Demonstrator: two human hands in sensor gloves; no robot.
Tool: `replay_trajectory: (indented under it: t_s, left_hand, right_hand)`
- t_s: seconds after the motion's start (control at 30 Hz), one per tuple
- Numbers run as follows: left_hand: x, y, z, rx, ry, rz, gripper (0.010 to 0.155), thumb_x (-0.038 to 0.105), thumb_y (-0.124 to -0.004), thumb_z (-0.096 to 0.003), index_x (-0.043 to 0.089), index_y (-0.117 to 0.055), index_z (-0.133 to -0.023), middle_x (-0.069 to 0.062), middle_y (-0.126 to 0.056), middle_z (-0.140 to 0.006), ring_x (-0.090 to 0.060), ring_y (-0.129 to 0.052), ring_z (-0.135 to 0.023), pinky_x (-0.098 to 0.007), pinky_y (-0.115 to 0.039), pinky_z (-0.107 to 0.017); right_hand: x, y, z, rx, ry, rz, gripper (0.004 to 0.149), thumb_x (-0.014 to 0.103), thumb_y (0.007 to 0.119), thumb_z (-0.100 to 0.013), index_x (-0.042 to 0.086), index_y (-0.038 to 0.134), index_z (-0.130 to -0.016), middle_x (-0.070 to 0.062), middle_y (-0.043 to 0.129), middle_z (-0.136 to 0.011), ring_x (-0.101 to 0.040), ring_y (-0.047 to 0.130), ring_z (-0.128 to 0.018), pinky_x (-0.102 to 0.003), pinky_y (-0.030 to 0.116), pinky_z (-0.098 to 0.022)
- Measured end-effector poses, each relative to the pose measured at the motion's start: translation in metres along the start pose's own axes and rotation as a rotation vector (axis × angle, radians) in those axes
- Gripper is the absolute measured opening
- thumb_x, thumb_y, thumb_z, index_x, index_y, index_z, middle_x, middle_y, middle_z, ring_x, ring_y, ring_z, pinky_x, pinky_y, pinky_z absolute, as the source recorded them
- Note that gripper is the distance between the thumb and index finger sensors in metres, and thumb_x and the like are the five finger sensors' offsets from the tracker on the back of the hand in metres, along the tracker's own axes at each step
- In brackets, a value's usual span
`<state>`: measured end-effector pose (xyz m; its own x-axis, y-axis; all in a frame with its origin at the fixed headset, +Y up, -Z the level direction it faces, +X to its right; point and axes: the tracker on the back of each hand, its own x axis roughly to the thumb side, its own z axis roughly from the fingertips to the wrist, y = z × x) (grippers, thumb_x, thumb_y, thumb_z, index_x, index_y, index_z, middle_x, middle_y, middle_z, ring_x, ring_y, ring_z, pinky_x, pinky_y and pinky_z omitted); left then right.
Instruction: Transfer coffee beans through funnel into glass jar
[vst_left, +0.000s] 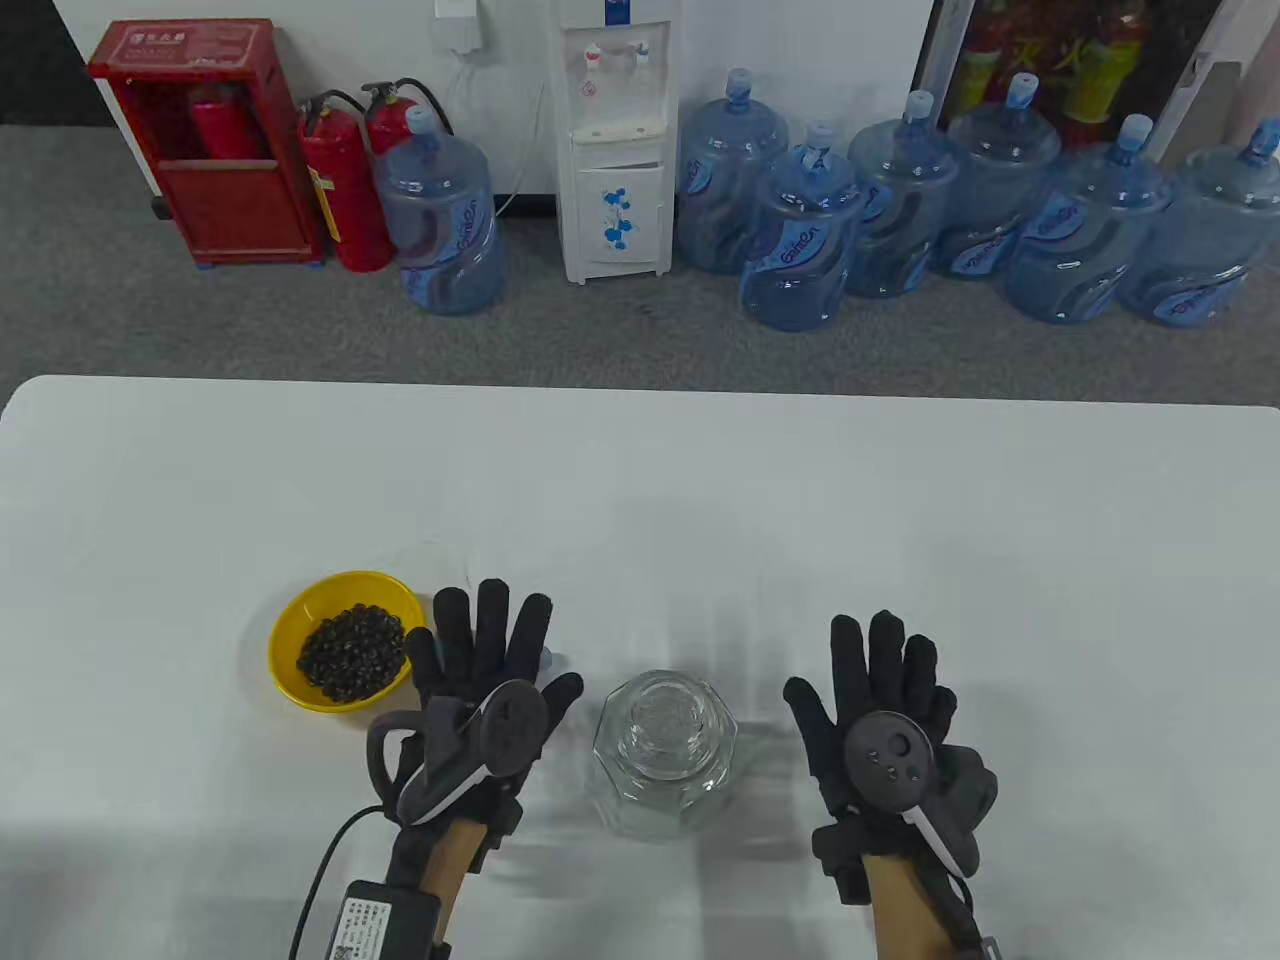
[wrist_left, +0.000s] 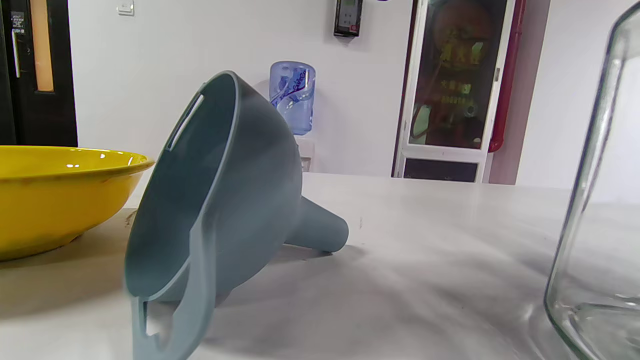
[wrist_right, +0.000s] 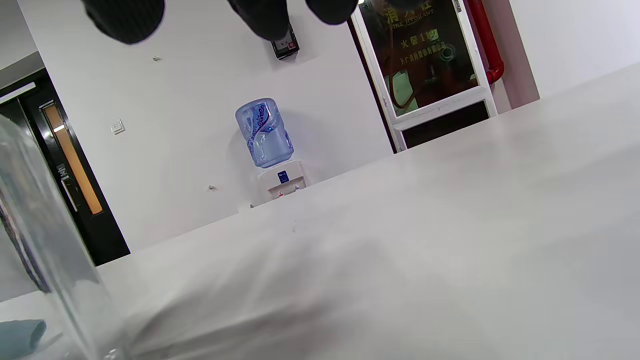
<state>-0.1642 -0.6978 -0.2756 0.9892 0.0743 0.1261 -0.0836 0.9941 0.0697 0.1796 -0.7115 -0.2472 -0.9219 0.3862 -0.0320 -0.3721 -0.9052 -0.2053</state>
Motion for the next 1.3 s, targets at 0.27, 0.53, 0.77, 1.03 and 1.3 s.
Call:
replay_trajectory:
  t_s: [0.27,0.53,0.77,1.03,1.3]
  left_hand:
    - [-0.003,0.000,-0.001,0.006,0.007,-0.002,0.073,0.068,-0.038,-0.0524,0.038,-0.027,-0.118,-0.003,-0.013,-0.124,-0.042,-0.005,-0.112,-0.065,-0.022,-0.076]
    - [-0.003,0.001,-0.001,0.004,0.012,-0.004,0.073,0.068,-0.039,-0.0524,0.039,-0.028,-0.118,-0.003,-0.014,-0.125,-0.042,-0.006,-0.112,-0.065,-0.023,-0.076]
    - [-0.003,0.000,-0.001,-0.011,0.015,0.002,0.073,0.068,-0.039,-0.0525,0.038,-0.028,-0.118,-0.004,-0.015,-0.125,-0.042,-0.006,-0.112,-0.065,-0.023,-0.076]
    - [-0.004,0.003,-0.001,-0.011,0.021,0.004,0.073,0.068,-0.039,-0.0524,0.038,-0.028,-0.118,-0.004,-0.015,-0.125,-0.042,-0.006,-0.112,-0.066,-0.023,-0.076]
    - [-0.005,0.004,-0.001,-0.018,0.030,0.004,0.073,0.068,-0.039,-0.0526,0.038,-0.028,-0.118,-0.004,-0.016,-0.125,-0.042,-0.007,-0.112,-0.066,-0.023,-0.076]
  right_hand:
    - [0.001,0.001,0.000,0.002,-0.009,-0.013,0.077,0.066,0.051,-0.065,0.023,0.034,-0.127,-0.019,0.019,-0.129,-0.051,0.020,-0.113,-0.075,0.029,-0.073]
    - [0.001,0.002,-0.001,0.011,-0.010,-0.026,0.077,0.067,0.051,-0.065,0.023,0.034,-0.127,-0.020,0.019,-0.129,-0.051,0.021,-0.113,-0.074,0.028,-0.073]
    - [0.000,0.001,-0.001,0.007,-0.008,-0.029,0.077,0.066,0.052,-0.065,0.022,0.035,-0.126,-0.020,0.020,-0.129,-0.051,0.021,-0.114,-0.074,0.029,-0.073]
    - [0.011,-0.019,0.008,-0.101,-0.076,-0.130,0.077,0.066,0.052,-0.065,0.020,0.039,-0.126,-0.021,0.022,-0.129,-0.050,0.022,-0.114,-0.073,0.030,-0.074]
    - [0.068,-0.027,0.029,-0.152,-0.395,-0.279,0.080,0.070,0.059,-0.062,0.021,0.047,-0.124,-0.018,0.041,-0.129,-0.042,0.049,-0.116,-0.072,0.038,-0.077]
